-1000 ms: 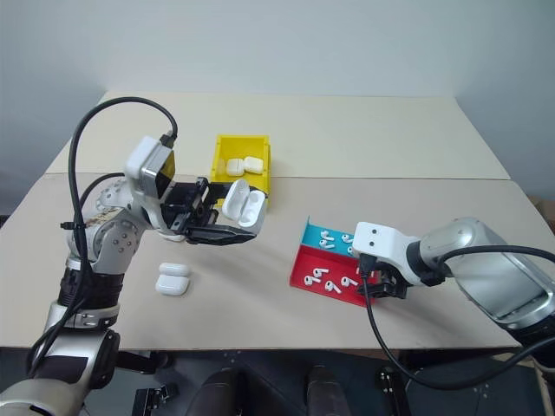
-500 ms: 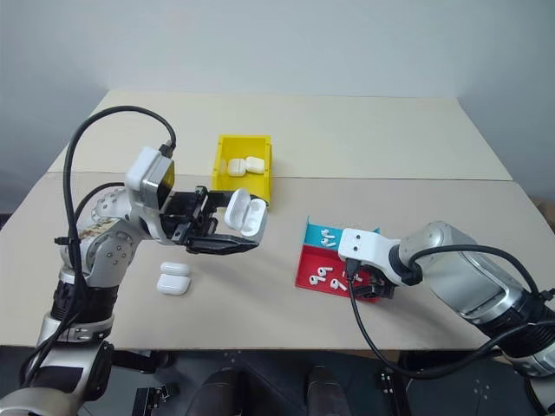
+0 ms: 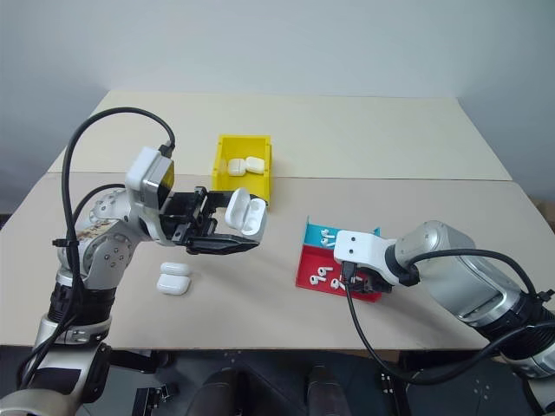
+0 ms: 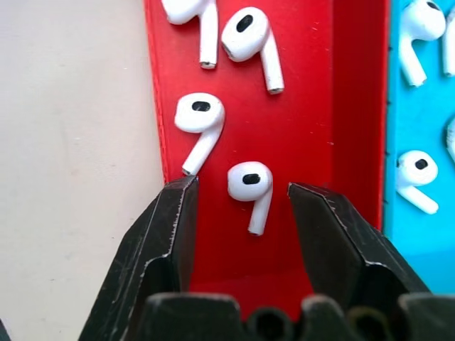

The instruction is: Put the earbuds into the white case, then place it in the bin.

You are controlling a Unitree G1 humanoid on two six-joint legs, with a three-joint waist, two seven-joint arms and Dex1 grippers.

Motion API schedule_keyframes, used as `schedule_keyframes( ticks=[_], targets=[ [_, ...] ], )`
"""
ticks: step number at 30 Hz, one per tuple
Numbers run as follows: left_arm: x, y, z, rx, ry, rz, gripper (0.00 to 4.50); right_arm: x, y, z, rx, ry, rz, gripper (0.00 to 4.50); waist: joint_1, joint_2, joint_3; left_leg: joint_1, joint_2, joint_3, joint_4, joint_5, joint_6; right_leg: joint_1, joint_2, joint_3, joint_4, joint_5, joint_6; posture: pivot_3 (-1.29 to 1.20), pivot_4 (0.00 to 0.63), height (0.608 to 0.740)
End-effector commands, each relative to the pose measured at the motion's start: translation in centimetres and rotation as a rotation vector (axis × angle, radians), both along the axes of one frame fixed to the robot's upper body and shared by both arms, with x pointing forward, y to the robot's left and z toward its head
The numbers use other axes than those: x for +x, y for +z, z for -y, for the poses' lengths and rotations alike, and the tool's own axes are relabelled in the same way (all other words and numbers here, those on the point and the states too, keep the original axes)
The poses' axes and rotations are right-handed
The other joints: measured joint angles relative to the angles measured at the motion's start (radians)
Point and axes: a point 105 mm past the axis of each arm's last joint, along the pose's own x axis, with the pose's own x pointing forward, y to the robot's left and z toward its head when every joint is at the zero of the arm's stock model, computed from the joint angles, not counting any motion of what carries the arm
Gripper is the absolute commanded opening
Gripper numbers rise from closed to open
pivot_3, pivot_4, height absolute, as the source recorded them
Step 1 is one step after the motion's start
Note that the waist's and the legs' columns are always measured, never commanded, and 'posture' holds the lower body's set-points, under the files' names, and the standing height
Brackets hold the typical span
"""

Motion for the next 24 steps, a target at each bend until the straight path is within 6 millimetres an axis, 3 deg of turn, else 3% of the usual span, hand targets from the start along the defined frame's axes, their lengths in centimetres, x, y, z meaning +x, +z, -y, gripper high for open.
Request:
schedule_keyframes(
  ticks=[1, 11, 14, 17, 18, 24],
  targets=[
    [-0.6, 0.9, 0.0, -0.014, -0.007, 0.04, 2.79, 0.3, 0.8, -0.5, 0.001, 0.031, 0.053, 2.45, 0.0, 0.0, 0.0, 0.0, 0.0, 0.0, 0.0, 0.0, 0.0, 0.0, 0.0, 0.0, 0.0, 0.0, 0.0, 0.0, 0.15, 0.74],
    [-0.7, 0.9, -0.1, -0.016, 0.003, 0.039, 2.79, 0.4, -0.2, -0.2, -0.032, 0.049, 0.031, 2.45, 0.0, 0.0, 0.0, 0.0, 0.0, 0.0, 0.0, 0.0, 0.0, 0.0, 0.0, 0.0, 0.0, 0.0, 0.0, 0.0, 0.15, 0.74],
    [-0.8, 0.9, -0.1, -0.015, 0.006, 0.04, 2.79, 0.5, -0.6, -0.1, -0.041, 0.05, 0.016, 1.83, 0.0, 0.0, 0.0, 0.0, 0.0, 0.0, 0.0, 0.0, 0.0, 0.0, 0.0, 0.0, 0.0, 0.0, 0.0, 0.0, 0.15, 0.74],
    [-0.8, 0.9, -0.1, -0.015, 0.012, 0.04, 2.79, 0.6, -0.6, -0.2, -0.034, 0.053, 0.016, 0.77, 0.0, 0.0, 0.0, 0.0, 0.0, 0.0, 0.0, 0.0, 0.0, 0.0, 0.0, 0.0, 0.0, 0.0, 0.0, 0.0, 0.15, 0.74],
    [-0.8, 0.9, -0.2, -0.015, 0.013, 0.04, 2.79, 0.6, -0.6, -0.3, -0.032, 0.053, 0.017, 0.62, 0.0, 0.0, 0.0, 0.001, 0.0, 0.0, 0.0, 0.0, 0.0, 0.001, 0.0, 0.0, 0.0, 0.0, 0.0, 0.0, 0.15, 0.74],
    [-0.8, 1.0, -0.3, -0.012, 0.02, 0.037, 2.79, 0.5, 0.6, -0.6, 0.019, 0.042, 0.028, 0.62, -0.001, 0.0, 0.0, 0.001, 0.0, 0.0, 0.0, 0.0, 0.0, 0.0, 0.0, 0.0, 0.0, 0.0, 0.0, 0.0, 0.15, 0.74]
  ],
)
